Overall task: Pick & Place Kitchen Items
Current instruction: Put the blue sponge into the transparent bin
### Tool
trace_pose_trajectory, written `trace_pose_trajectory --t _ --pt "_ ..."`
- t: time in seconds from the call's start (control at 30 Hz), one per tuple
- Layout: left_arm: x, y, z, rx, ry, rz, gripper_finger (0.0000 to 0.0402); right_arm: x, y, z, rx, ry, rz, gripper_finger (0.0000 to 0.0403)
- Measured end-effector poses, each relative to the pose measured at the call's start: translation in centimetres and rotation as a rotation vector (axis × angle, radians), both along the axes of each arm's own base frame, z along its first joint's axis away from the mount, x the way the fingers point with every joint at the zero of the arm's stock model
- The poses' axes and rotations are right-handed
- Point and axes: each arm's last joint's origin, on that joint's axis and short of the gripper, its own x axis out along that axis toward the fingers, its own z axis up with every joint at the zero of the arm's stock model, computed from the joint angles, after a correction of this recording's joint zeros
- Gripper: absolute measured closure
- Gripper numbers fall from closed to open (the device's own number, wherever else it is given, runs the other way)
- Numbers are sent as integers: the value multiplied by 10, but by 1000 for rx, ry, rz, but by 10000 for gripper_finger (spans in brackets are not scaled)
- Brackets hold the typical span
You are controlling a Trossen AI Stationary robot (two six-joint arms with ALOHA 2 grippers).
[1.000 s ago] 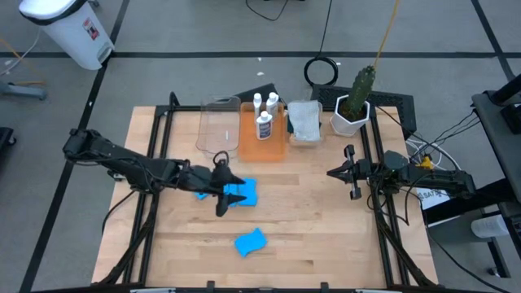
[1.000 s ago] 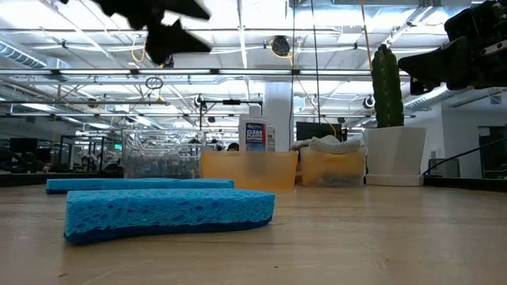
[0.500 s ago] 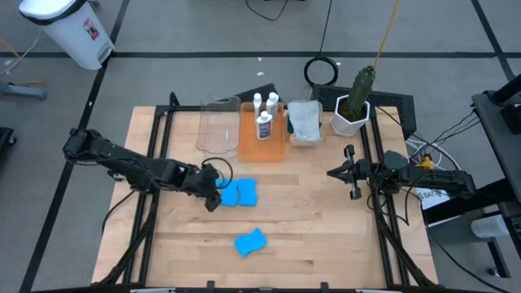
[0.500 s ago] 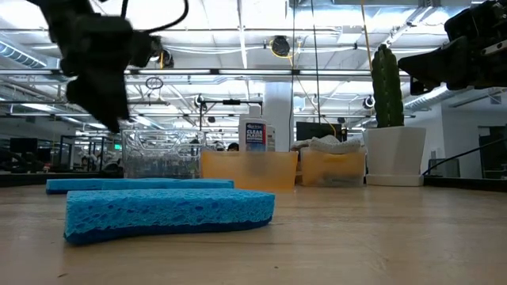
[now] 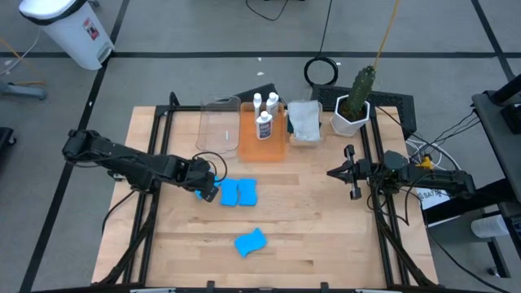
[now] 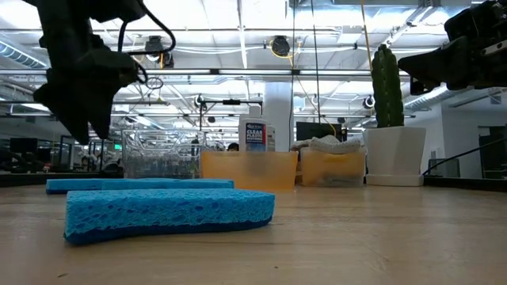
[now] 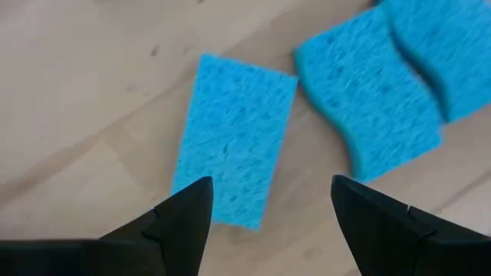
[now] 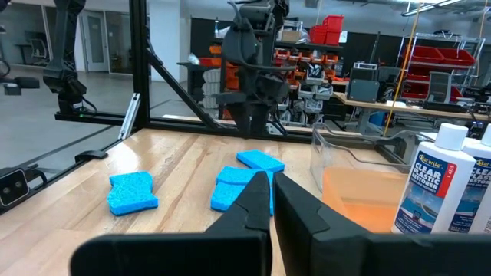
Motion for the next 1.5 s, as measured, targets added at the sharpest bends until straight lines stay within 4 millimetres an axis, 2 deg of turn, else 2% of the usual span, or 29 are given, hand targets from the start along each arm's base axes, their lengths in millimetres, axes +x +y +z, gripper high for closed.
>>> trace_pose_trajectory --t 0.2,0.63,0.9,1.2,1.5 --pt "2 4 -6 10 57 -70 116 0 0 0 0 0 0 403" --pt "18 11 -42 17 264 -202 6 0 0 0 0 0 0 403" --pt "22 19 -57 -4 337 -214 9 0 0 0 0 -1 0 403" --pt "33 20 -63 8 273 -312 8 0 0 0 0 0 0 403" --pt "36 19 -64 7 237 -252 28 0 0 0 0 -1 0 403"
